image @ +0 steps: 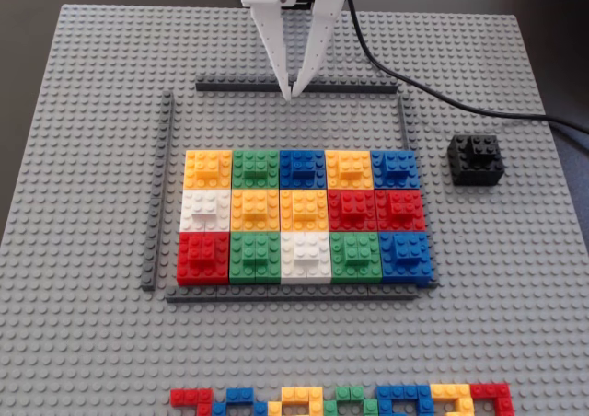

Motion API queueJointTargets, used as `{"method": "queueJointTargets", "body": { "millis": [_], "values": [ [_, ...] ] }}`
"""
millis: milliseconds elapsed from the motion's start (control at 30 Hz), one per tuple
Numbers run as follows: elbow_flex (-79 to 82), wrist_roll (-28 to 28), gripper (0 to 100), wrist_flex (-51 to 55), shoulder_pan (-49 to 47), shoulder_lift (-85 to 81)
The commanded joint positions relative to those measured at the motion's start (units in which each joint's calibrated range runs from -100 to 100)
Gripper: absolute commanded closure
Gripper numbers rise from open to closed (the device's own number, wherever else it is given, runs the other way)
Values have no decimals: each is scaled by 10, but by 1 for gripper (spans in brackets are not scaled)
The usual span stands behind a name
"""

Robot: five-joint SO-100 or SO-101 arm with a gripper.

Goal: Grab the cube and place it into the grid

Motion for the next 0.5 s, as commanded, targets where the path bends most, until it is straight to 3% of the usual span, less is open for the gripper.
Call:
{"method": "queueJointTargets", "body": {
  "millis": [0,467],
  "values": [
    [5,50,100,5,29,-20],
    [5,50,100,-1,29,-20]
  ]
}}
